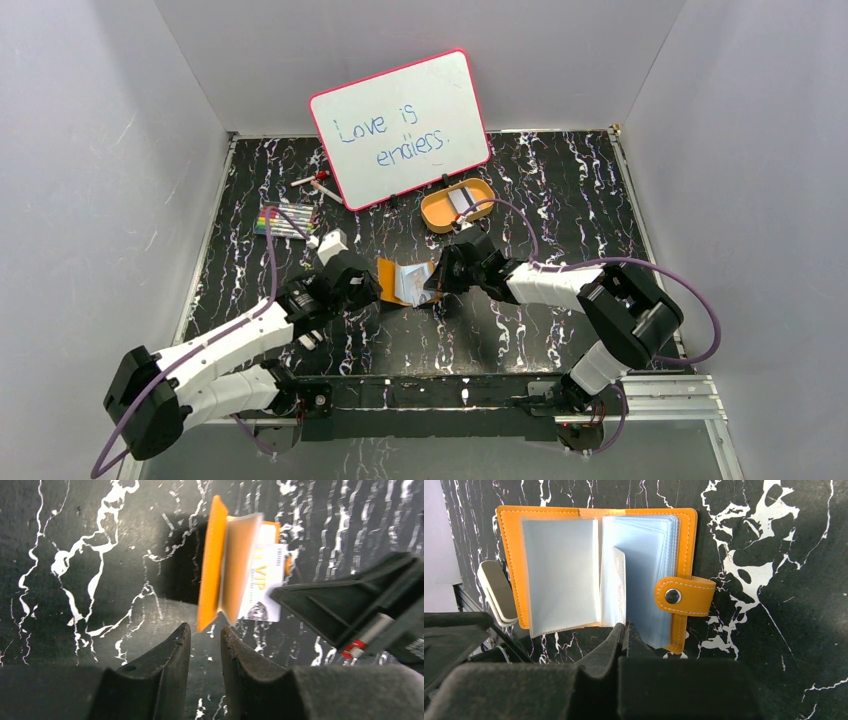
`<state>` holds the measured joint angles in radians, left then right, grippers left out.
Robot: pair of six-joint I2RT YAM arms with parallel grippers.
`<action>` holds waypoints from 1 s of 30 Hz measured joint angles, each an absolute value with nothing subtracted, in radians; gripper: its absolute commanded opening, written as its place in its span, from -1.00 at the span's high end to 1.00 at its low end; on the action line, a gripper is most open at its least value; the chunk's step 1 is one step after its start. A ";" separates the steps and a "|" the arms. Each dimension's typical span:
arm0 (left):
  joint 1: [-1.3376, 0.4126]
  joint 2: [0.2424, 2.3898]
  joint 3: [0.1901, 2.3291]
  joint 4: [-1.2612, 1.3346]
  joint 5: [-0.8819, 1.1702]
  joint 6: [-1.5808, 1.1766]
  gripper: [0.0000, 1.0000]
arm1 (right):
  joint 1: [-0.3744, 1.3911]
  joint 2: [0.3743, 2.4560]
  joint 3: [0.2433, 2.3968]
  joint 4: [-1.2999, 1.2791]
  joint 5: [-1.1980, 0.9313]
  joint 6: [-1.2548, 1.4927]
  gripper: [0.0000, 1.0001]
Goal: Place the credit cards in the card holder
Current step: Adjust the card holder at the center of the board.
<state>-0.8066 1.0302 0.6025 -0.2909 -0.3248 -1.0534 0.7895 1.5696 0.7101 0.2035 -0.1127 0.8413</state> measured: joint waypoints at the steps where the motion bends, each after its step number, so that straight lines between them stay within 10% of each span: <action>1: -0.807 1.018 0.614 -0.298 -0.324 -1.045 0.42 | 0.789 1.570 0.713 0.201 -0.111 0.838 1.00; 30: -0.806 1.433 0.782 -0.096 -0.153 -0.899 0.93 | 0.789 1.570 0.731 0.174 -0.104 0.810 1.00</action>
<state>-0.8059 1.4326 0.7818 -0.0956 -0.1528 -0.8993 0.7895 1.5700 0.7315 0.1738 -0.1036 0.8104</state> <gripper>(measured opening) 0.013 0.011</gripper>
